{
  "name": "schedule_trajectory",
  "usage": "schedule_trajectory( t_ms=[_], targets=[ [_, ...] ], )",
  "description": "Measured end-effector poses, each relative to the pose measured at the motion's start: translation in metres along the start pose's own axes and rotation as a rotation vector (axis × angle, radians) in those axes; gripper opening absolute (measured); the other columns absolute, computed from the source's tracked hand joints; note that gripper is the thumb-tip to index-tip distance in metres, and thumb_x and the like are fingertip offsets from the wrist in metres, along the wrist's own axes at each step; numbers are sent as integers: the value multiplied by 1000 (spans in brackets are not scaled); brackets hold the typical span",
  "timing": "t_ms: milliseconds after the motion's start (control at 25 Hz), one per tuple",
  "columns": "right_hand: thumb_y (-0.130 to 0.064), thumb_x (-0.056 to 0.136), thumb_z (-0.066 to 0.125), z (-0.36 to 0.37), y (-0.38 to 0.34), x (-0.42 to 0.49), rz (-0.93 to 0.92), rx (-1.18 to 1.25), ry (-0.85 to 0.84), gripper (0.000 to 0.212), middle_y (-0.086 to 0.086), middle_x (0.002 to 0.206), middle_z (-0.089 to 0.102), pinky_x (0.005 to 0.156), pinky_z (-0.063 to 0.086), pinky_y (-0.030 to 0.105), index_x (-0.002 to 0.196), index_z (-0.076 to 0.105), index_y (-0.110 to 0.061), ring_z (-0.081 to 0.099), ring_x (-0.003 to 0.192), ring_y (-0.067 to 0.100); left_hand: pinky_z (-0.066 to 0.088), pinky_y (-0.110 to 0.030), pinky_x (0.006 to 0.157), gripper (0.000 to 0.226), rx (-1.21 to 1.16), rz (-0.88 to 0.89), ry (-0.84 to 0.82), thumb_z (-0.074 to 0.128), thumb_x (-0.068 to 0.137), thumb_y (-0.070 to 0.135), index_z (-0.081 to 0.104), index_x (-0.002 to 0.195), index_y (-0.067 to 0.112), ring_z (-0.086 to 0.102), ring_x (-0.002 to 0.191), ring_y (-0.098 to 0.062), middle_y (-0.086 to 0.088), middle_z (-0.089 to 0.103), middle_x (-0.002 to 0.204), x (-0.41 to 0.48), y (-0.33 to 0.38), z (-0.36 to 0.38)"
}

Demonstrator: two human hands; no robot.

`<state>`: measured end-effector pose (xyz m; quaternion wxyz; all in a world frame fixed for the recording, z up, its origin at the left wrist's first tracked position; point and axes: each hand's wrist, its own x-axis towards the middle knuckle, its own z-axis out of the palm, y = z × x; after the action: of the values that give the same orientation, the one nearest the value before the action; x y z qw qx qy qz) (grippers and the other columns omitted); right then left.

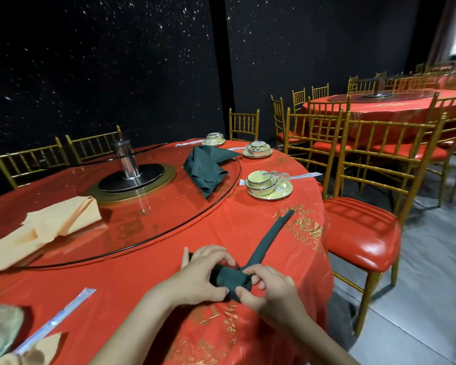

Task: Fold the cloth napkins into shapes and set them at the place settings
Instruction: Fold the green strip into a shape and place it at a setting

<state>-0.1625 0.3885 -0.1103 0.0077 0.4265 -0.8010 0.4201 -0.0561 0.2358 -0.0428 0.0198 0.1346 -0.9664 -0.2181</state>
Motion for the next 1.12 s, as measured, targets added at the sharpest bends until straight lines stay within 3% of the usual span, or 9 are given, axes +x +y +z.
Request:
schedule_trajectory(
  t_ms=[160, 320, 480, 640, 720, 800, 960, 1120],
  targets=[
    [-73, 53, 33, -9, 6, 17, 138, 59, -106, 35, -16, 80, 51, 89, 41, 30, 74, 50, -51, 47, 75, -5, -18, -43, 108, 34, -14, -1, 82, 55, 68, 43, 43, 97, 55, 8, 139, -2, 21, 29, 137, 1, -3, 15],
    [-70, 57, 44, -17, 16, 15, -8, -24, -163, 61, -25, 102, 46, 88, 31, 22, 115, 40, -53, 42, 94, -10, -19, -48, 108, 36, -33, -34, 65, 50, 61, 50, 49, 96, 53, 6, 140, -6, 21, 28, 135, 21, -1, 14],
    [-55, 58, 52, -13, 22, 16, -116, -111, -114, 63, -24, 112, 48, 85, 24, 11, 119, 37, -48, 47, 107, 2, -19, -49, 109, 46, 11, -51, 46, 45, 65, 45, 57, 110, 46, 7, 140, -7, 17, 30, 141, 45, 4, 13],
    [-64, 61, 45, -16, 30, 33, -77, -95, -83, 63, -25, 108, 47, 82, 25, 17, 119, 51, -41, 47, 107, 2, -13, -35, 110, 29, -10, -34, 341, 44, 79, 44, 54, 106, 43, 18, 136, -1, 27, 37, 129, 48, 3, 26],
    [-68, 60, 39, -18, 35, 43, -70, -112, -65, 67, -26, 106, 43, 81, 25, 23, 118, 54, -38, 46, 107, 2, -12, -27, 108, 31, -11, -7, 488, 37, 76, 48, 56, 100, 43, 20, 133, 2, 33, 38, 124, 44, 1, 38],
    [-71, 62, 34, -16, 41, 52, -46, -113, -49, 68, -24, 104, 43, 79, 26, 26, 115, 59, -36, 47, 107, 4, -15, -24, 107, 38, 16, 34, 541, 35, 74, 48, 57, 105, 45, 20, 129, 4, 33, 37, 122, 46, 0, 48],
    [-81, 65, 43, -18, 56, 61, -43, -63, -3, 74, -17, 105, 52, 82, 38, 31, 118, 59, -33, 53, 103, 8, -15, -27, 108, 46, 62, 9, 473, 34, 77, 51, 57, 117, 49, 13, 132, 3, 31, 27, 128, 68, 3, 45],
    [-52, 60, 61, -22, 56, 63, -146, -99, 0, 64, -22, 108, 49, 78, 35, 23, 120, 41, -49, 50, 100, 3, -11, -37, 112, 38, 5, -32, 330, 40, 83, 40, 57, 117, 49, 13, 135, 0, 24, 32, 135, 100, 8, 37]
  ],
)
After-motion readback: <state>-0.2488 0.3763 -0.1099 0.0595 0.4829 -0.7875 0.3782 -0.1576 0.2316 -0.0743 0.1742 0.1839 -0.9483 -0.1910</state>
